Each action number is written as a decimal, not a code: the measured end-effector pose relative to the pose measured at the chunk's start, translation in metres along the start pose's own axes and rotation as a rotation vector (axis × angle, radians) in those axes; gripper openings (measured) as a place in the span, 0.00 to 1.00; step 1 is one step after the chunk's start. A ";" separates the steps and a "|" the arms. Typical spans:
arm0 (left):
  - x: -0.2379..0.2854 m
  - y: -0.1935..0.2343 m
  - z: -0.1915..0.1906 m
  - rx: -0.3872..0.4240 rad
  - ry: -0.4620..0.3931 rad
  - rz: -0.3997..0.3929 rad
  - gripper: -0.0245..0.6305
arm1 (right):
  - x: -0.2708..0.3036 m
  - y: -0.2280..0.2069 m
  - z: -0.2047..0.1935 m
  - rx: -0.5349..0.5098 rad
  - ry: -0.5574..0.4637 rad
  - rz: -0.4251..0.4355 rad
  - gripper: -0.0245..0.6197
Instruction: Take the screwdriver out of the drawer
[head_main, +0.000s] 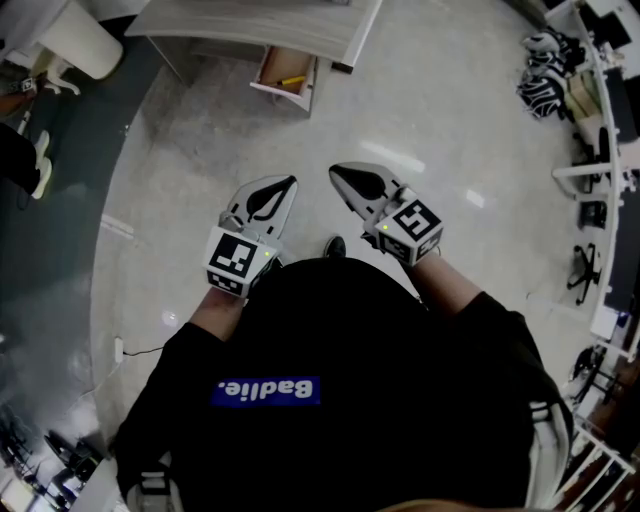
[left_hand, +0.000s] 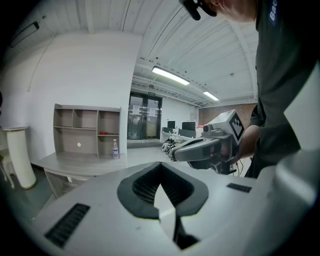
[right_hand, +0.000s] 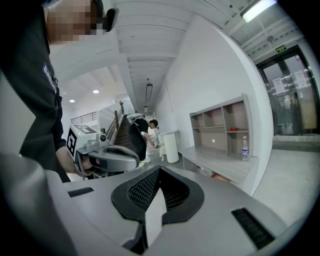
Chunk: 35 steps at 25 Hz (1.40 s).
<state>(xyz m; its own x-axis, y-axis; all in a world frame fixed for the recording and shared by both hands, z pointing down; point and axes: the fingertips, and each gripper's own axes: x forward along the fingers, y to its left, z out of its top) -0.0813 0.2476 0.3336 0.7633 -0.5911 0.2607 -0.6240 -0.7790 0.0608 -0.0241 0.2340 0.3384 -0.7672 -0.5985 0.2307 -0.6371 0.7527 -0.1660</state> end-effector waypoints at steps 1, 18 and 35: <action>0.003 0.000 0.001 -0.001 0.000 0.003 0.04 | -0.001 -0.003 0.001 0.001 0.000 -0.001 0.09; 0.080 -0.010 0.019 -0.013 -0.011 0.115 0.04 | -0.042 -0.086 -0.001 -0.006 -0.024 0.052 0.09; 0.145 0.084 0.032 -0.019 -0.024 0.057 0.04 | 0.011 -0.164 0.014 0.023 0.007 -0.053 0.09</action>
<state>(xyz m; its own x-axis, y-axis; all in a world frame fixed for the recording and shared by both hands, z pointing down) -0.0180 0.0894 0.3460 0.7301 -0.6392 0.2415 -0.6694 -0.7400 0.0653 0.0708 0.0998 0.3553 -0.7320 -0.6352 0.2463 -0.6782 0.7136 -0.1755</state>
